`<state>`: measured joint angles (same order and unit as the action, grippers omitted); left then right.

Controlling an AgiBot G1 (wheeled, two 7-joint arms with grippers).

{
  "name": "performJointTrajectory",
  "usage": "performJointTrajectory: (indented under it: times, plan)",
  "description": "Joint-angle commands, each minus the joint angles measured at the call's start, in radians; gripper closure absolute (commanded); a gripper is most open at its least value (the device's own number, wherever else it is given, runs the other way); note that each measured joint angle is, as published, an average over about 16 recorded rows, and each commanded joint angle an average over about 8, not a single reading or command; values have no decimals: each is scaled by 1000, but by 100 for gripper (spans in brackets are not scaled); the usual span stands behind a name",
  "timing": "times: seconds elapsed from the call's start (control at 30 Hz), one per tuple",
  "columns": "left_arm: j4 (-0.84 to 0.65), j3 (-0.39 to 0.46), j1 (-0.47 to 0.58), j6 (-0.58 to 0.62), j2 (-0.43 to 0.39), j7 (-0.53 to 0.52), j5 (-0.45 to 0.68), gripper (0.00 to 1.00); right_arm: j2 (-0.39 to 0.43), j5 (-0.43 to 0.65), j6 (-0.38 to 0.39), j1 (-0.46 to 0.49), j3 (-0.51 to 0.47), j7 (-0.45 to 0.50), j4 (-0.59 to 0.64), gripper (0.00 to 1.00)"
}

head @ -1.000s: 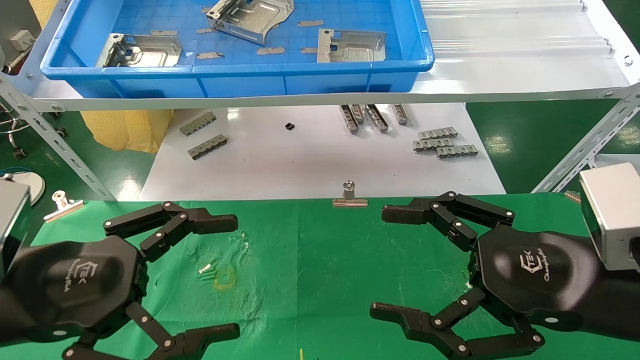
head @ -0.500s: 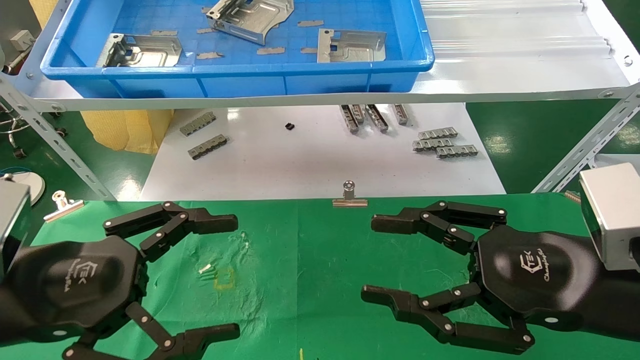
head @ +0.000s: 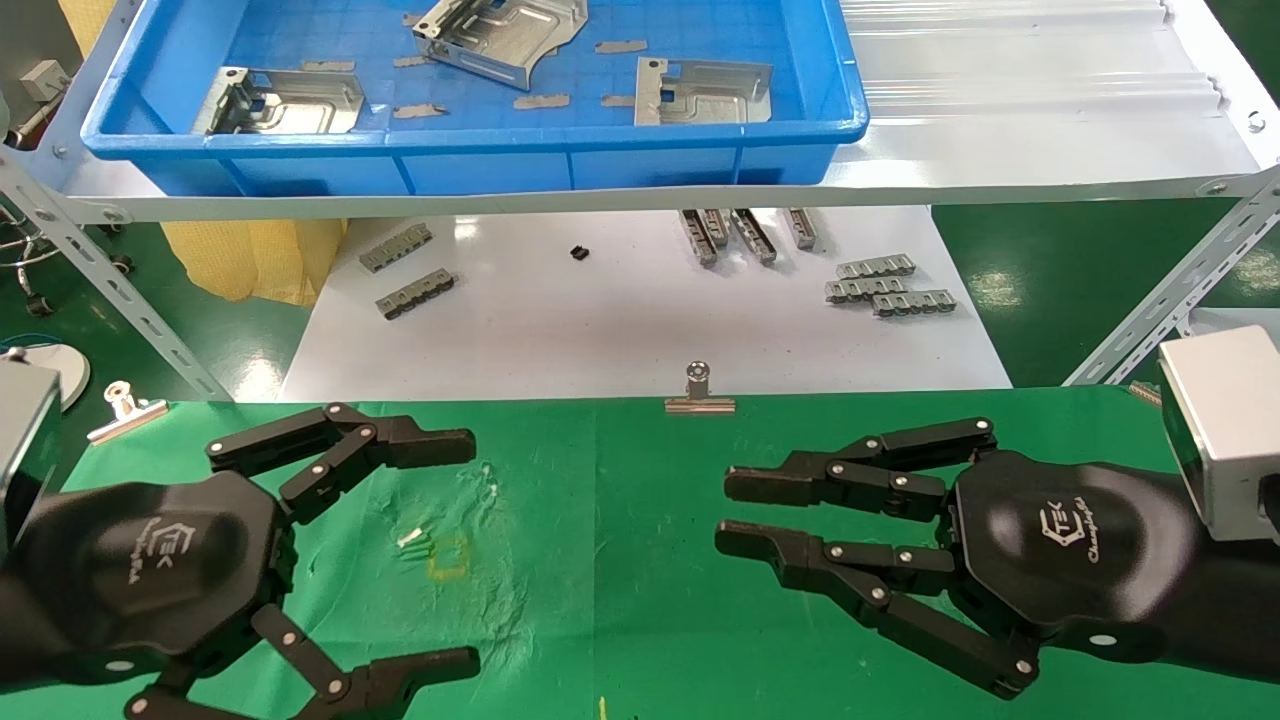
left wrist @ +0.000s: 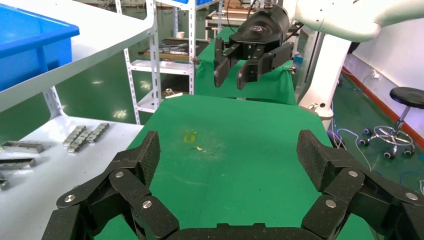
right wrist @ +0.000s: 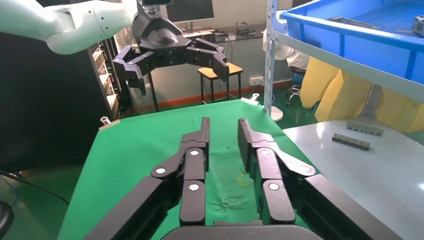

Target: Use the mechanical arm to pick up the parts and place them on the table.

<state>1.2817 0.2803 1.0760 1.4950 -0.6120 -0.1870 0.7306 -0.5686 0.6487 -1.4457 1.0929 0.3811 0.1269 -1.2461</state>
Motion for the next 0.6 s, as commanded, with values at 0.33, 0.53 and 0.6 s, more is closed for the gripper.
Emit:
performJointTrajectory:
  times: [0.33, 0.53, 0.6]
  plan:
    - [0, 0, 0, 0, 0, 0, 0, 0, 0, 0, 0, 0, 0, 0, 0, 100]
    - [-5, 0, 28, -8, -3, -8, 9, 0, 0, 0, 0, 0, 0, 0, 0, 100]
    - [-22, 0, 58, -11, -7, -4, 23, 0, 0, 0, 0, 0, 0, 0, 0, 100]
